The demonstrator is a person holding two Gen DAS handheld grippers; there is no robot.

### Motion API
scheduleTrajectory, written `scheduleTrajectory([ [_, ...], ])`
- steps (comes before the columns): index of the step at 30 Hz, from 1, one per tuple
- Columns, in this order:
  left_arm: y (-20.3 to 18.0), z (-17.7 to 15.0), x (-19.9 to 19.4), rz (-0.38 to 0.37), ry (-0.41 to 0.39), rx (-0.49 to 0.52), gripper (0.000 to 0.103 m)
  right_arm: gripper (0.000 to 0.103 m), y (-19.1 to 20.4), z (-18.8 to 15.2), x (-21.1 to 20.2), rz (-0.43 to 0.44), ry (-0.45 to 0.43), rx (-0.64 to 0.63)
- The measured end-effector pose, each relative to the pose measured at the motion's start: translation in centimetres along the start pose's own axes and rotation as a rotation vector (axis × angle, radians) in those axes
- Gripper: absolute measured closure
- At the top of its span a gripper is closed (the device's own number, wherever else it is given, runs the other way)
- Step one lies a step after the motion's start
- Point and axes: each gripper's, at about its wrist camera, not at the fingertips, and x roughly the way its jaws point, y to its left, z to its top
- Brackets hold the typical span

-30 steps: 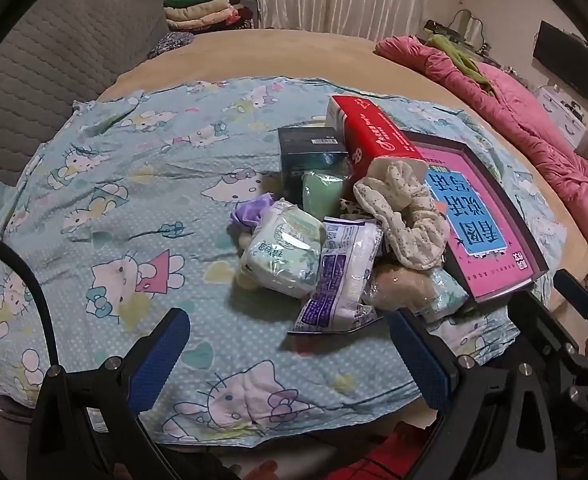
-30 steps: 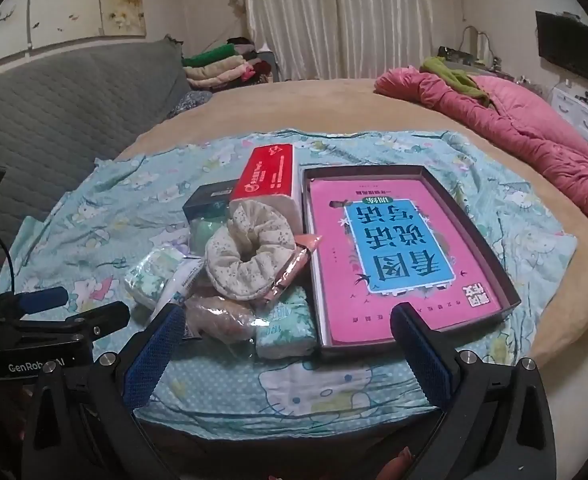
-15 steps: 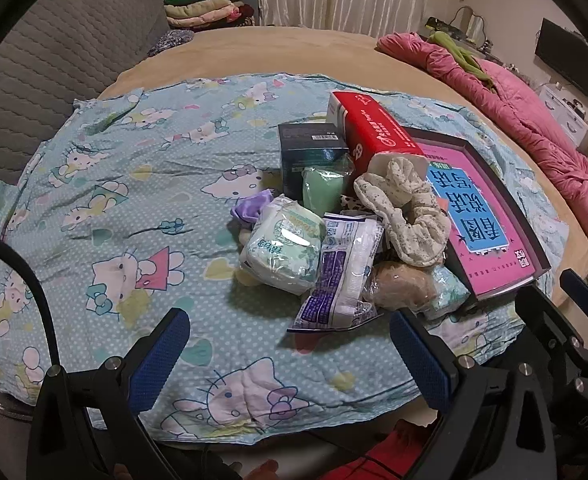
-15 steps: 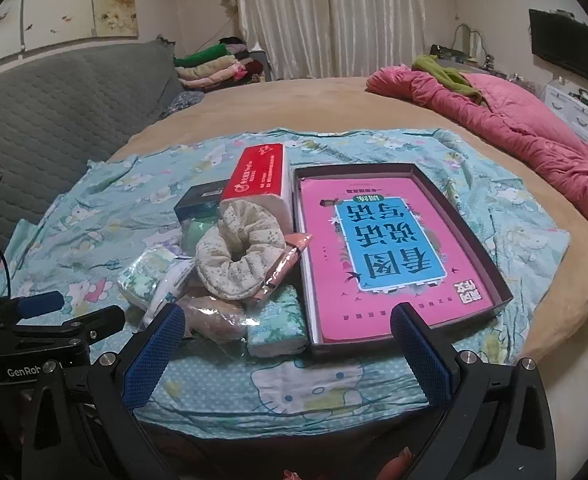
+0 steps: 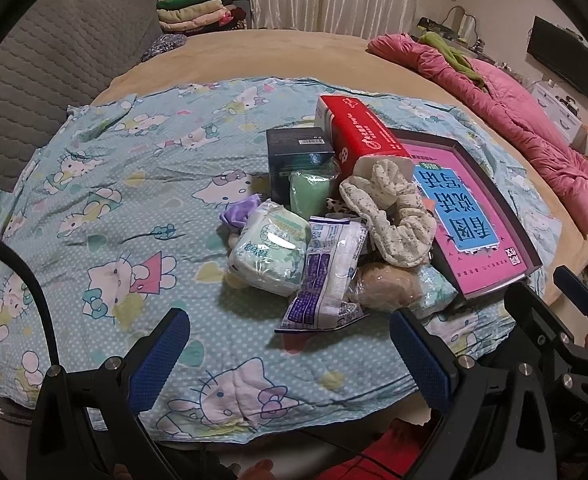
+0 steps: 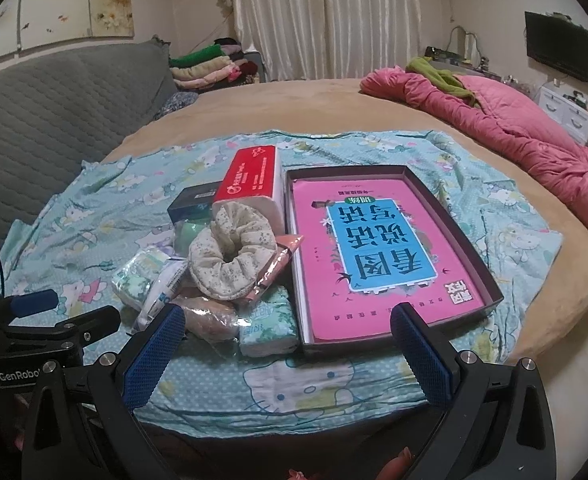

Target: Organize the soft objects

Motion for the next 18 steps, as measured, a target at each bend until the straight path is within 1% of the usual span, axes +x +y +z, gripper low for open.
scheduleTrajectory([
  [18, -0.18, 0.00, -0.30, -0.006, -0.011, 0.004, 0.002, 0.000, 0.45, 0.05, -0.20, 0.007, -0.005, -0.013],
])
